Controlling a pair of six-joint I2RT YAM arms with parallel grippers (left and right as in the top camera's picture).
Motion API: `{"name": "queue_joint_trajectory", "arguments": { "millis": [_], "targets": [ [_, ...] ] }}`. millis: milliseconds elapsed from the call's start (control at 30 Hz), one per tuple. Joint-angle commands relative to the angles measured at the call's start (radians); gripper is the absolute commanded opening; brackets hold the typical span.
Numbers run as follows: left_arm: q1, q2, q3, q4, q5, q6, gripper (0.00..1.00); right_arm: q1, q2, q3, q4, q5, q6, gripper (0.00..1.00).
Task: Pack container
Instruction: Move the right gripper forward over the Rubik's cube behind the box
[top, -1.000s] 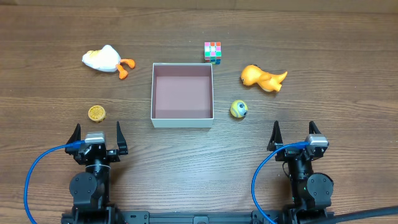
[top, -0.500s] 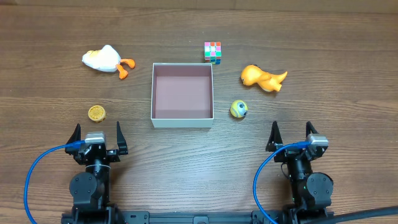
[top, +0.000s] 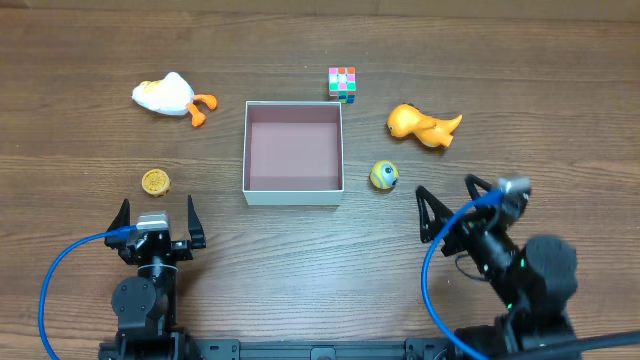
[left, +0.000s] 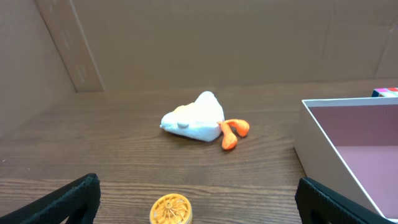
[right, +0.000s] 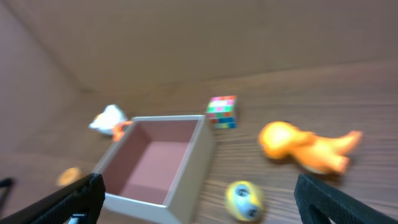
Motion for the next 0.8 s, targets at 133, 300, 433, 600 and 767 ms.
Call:
{"name": "queue_joint_trajectory", "arguments": {
  "millis": [133, 300, 433, 600, 767],
  "targets": [
    [0.006, -0.004, -0.003, 0.003, -0.013, -0.016, 1.00, 0.002, 0.397, 0.344, -0.231, -0.373, 0.049, 1.00],
    [0.006, -0.004, -0.003, 0.003, -0.013, -0.016, 1.00, 0.002, 0.518, 0.348, -0.230, -0.484, 0.046, 1.00],
    [0.006, -0.004, -0.003, 0.003, -0.013, -0.016, 1.00, 0.002, 0.604, 0.386, -0.253, -0.393, 0.046, 1.00],
    [0.006, -0.004, -0.003, 0.003, -0.013, -0.016, 1.00, 0.002, 0.713, 0.587, -0.406, -0.203, 0.013, 1.00],
    [0.006, -0.004, -0.003, 0.003, -0.013, -0.016, 1.00, 0.002, 0.829, 0.773, -0.506, -0.119, -0.021, 1.00]
  ]
}}
